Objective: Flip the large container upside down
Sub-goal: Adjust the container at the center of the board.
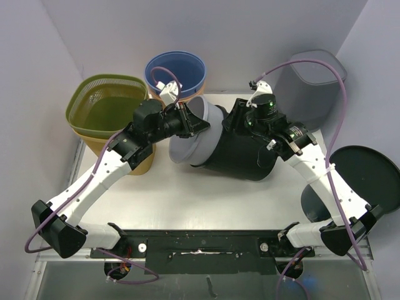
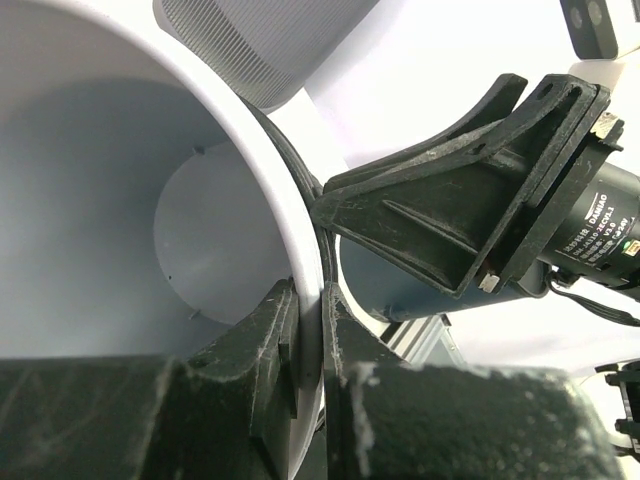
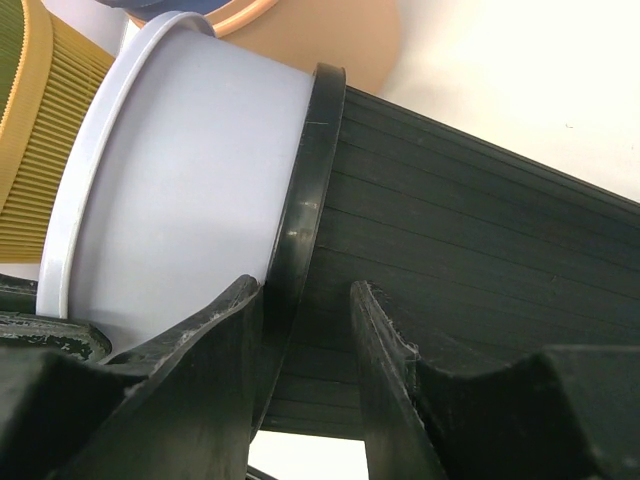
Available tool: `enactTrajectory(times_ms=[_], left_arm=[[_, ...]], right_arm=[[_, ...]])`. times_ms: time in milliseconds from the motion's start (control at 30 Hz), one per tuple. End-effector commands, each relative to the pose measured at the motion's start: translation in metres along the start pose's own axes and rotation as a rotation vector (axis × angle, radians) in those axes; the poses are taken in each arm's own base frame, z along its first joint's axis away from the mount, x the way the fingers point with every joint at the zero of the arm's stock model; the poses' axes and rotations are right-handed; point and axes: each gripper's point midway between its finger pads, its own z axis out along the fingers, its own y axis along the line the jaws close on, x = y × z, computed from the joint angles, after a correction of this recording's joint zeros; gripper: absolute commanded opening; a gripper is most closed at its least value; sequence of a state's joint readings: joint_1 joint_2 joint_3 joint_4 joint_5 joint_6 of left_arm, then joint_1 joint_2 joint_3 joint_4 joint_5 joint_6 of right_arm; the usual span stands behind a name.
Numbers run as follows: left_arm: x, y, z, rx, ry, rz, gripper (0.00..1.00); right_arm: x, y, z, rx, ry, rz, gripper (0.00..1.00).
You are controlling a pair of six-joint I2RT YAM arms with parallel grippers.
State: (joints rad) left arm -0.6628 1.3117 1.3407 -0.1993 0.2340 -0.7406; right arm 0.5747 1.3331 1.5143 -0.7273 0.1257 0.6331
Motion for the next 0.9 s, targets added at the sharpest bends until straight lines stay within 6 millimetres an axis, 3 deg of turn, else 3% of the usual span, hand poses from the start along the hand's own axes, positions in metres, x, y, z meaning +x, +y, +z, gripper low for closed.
enactTrajectory(times_ms=[0, 200, 333, 467, 533, 633, 733, 867], left_arm=[[-0.162, -0.13, -0.119, 0.322, -0.59, 0.185, 0.0], [-0.163, -0.122, -0.12, 0.318, -0.61, 0.174, 0.0], [-0.156, -0.118, -0.111, 0.345, -0.573, 0.154, 0.0], [-0.14, -0.131, -0.1, 0.483, -0.492, 0.157, 0.0], [-0.137, -0.134, -0.099, 0.507, -0.477, 0.166, 0.0], [-0.137, -0.135, -0.1, 0.502, -0.475, 0.18, 0.0], [-0.137, -0.132, -0.098, 0.482, -0.472, 0.188, 0.0], [-0.135, -0.13, -0.092, 0.483, -0.458, 0.189, 0.0]], right_arm=[[0.056, -0.155, -0.032, 0.644, 0.26, -0.217, 0.35], [0.037, -0.14, -0.038, 0.613, 0.207, -0.225, 0.33], [0.01, -0.089, -0.039, 0.461, 0.106, -0.228, 0.39], [-0.019, -0.042, -0.036, 0.244, 0.009, -0.186, 0.5], [-0.026, -0.04, -0.031, 0.221, -0.004, -0.178, 0.53], [-0.016, -0.049, -0.02, 0.257, 0.05, -0.19, 0.52], [-0.008, -0.044, -0.018, 0.226, 0.065, -0.185, 0.52], [-0.027, -0.024, -0.031, 0.14, -0.015, -0.162, 0.53]])
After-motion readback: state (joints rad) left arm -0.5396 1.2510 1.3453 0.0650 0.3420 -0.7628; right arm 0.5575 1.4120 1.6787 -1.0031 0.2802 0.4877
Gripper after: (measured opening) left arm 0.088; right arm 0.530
